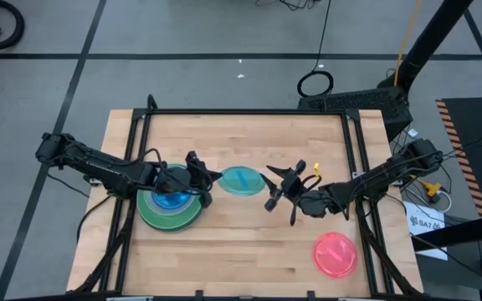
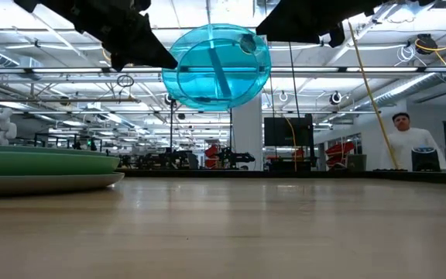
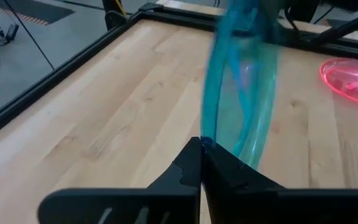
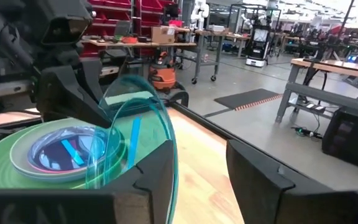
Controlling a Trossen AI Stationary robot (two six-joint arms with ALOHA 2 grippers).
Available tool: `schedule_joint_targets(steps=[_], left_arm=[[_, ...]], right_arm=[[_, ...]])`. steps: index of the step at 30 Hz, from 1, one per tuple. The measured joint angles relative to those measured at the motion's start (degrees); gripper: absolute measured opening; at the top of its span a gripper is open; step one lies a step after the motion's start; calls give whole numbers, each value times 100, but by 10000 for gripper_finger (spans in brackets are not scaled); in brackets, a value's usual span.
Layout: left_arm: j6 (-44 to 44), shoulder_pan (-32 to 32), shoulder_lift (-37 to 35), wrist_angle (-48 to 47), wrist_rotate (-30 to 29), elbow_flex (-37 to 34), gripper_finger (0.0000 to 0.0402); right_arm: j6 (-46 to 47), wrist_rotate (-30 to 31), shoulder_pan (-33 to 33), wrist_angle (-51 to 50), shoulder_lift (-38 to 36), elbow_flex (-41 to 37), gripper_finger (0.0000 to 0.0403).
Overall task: Stack plastic plates
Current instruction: Stack the light blue plate on top of the light blue plate
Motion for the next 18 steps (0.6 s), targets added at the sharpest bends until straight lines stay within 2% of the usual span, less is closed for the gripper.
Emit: schedule_joint_targets(steps=[9, 15, 18], left_arm=[[-722, 0, -537, -1009, 13, 0, 6], [-1696, 0, -1282, -2341, 483, 4, 6], [-2406, 0, -1621, -3296, 690, 4, 6]], right_arm=[[158, 8, -1, 4, -22, 0, 144], [158, 9, -1, -30, -22, 0, 144], [157, 11, -2, -58, -20, -1, 144]])
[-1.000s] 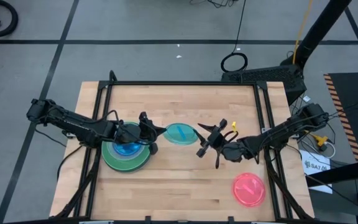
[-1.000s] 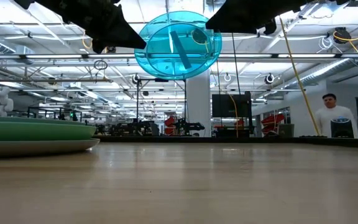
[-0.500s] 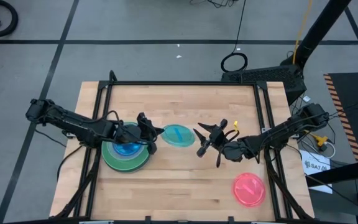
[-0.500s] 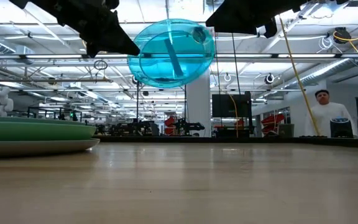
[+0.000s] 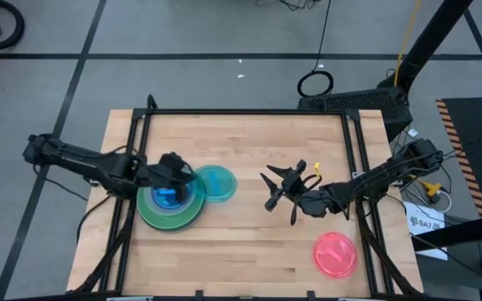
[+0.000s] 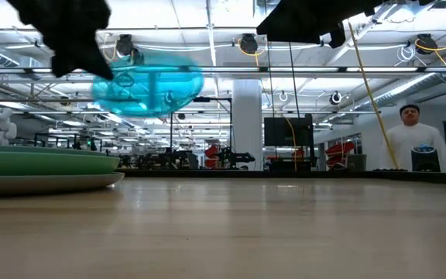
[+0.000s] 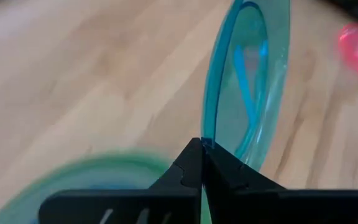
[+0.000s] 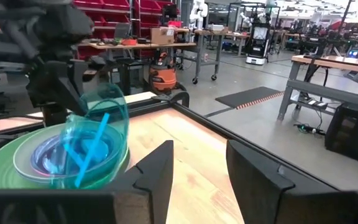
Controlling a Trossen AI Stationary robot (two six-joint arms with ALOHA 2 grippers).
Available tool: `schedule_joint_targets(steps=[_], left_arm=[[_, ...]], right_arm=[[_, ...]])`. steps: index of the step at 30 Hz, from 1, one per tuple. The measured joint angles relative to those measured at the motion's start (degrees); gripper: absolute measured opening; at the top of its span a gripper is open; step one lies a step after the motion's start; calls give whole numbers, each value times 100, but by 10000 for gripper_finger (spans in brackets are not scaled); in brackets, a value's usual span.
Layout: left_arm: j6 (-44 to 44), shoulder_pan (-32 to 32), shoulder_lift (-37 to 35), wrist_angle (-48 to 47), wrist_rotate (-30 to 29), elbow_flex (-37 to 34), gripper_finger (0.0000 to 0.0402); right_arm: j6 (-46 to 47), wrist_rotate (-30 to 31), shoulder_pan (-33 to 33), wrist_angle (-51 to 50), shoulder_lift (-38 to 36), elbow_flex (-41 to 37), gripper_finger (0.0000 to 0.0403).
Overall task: Stack plastic plates
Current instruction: Stack the light blue plate on top of the light blue plate
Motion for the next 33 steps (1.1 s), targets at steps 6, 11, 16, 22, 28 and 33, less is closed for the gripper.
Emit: schedule_joint_targets(steps=[6, 11, 16, 22, 28, 33], left_arm=[[-1426, 0, -372, -2075, 240, 0, 6], [-1930, 0, -492, -2742, 459, 0, 6], [-2033, 0, -495, -3087, 577, 0, 6], [-2455, 0, -494, -3787, 755, 1, 12], [-2550, 0, -493, -4104, 779, 0, 34], [-2475, 0, -483, -4098, 789, 0, 64]], right_arm=[[-89, 4, -118, -120, 0, -1, 144], [-110, -2, -249, -293, 2, 0, 144], [-250, 15, -520, -395, 4, -1, 144], [-309, -13, -850, -652, 4, -1, 144], [-322, -134, -1174, -847, 4, -1, 144], [-98, -736, -1431, -956, 4, -1, 144]])
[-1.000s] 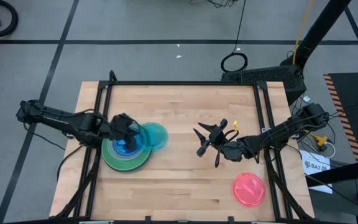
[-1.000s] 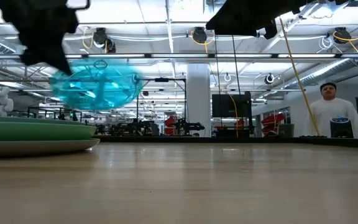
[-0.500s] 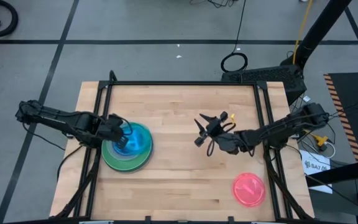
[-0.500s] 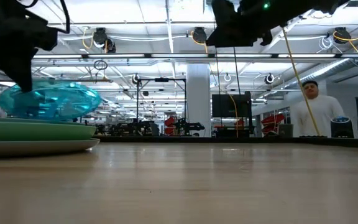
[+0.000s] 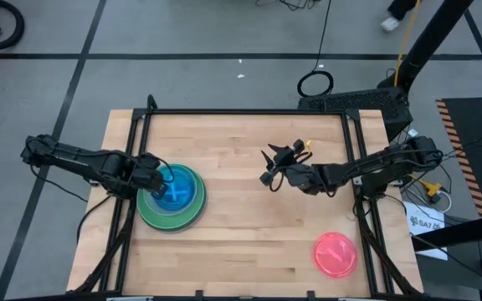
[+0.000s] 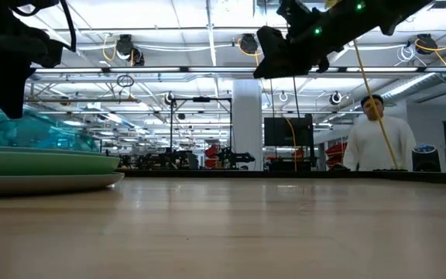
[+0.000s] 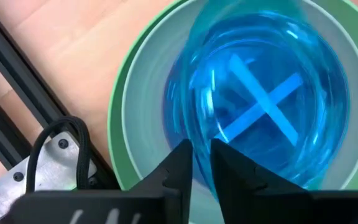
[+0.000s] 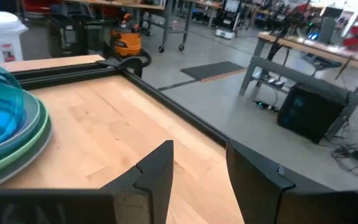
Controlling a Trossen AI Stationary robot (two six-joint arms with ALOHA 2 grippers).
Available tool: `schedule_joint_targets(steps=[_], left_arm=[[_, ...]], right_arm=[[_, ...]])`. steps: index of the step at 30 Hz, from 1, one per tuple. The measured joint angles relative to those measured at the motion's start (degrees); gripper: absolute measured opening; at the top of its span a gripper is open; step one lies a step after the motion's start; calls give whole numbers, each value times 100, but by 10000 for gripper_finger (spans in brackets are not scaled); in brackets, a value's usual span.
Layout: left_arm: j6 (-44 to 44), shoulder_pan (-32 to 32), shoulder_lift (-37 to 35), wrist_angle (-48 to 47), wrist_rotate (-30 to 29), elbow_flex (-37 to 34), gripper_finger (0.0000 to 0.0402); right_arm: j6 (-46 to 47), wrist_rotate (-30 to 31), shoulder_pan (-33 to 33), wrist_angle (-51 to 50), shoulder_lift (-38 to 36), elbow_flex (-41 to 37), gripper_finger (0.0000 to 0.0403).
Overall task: Stack plastic plates
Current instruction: Stack the light blue plate on top of the light blue plate
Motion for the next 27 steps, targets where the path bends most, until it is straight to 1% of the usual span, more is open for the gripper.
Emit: schedule_joint_targets(steps=[4, 10, 16, 21, 27], left_arm=[[35, 0, 0, 1, -1, 0, 81], [35, 0, 0, 2, 89, 0, 83], [38, 0, 2, 4, 139, 0, 83], [68, 0, 2, 10, 145, 0, 84], [81, 0, 2, 69, 294, 0, 84]], right_arm=[[267, -93, -103, -325, 0, 0, 144], [496, -187, -160, -645, 0, 0, 144], [508, -194, -252, -703, 0, 0, 144], [685, -477, -270, -897, 0, 0, 144], [672, -482, -270, -926, 0, 0, 144]])
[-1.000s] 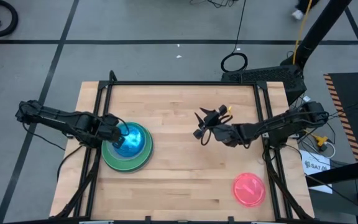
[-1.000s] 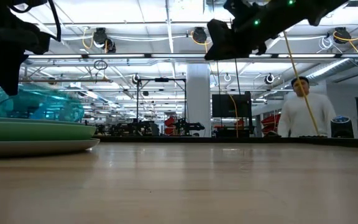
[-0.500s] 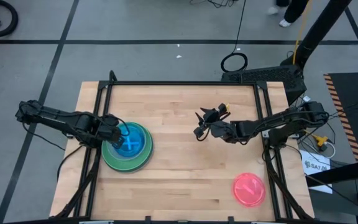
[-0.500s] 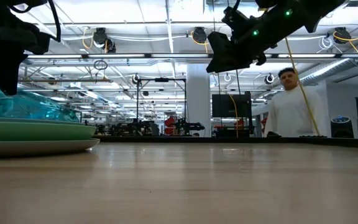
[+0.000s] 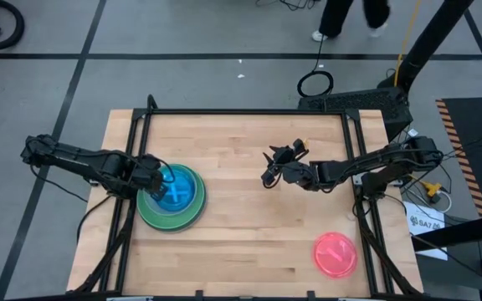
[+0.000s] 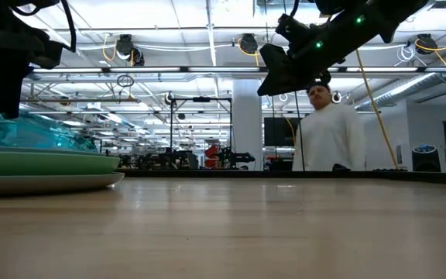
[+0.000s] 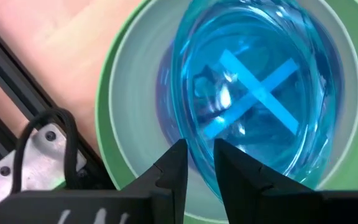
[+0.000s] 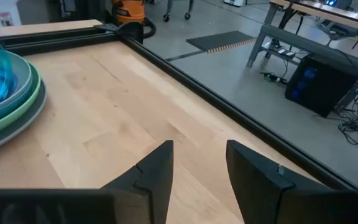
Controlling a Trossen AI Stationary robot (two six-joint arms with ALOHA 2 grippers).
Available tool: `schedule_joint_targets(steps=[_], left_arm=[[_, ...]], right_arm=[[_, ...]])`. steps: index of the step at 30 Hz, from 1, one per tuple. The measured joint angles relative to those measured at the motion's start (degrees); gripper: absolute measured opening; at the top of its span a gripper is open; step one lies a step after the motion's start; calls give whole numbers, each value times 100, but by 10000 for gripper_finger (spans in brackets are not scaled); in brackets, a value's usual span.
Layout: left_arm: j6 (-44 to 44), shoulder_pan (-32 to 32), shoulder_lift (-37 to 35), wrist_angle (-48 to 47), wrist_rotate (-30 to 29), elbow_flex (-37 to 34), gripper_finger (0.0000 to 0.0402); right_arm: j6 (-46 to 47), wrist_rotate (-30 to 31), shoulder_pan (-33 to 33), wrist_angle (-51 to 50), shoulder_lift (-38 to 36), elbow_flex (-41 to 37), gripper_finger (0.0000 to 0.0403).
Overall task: Stack plastic plates
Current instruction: Stack the light blue plate on top of the light blue plate
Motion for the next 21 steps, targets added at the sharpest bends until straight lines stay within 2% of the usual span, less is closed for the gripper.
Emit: schedule_joint_targets(steps=[21], left_arm=[[-37, 0, 0, 60, 149, 0, 84]], right_arm=[[16, 0, 2, -75, 0, 0, 144]])
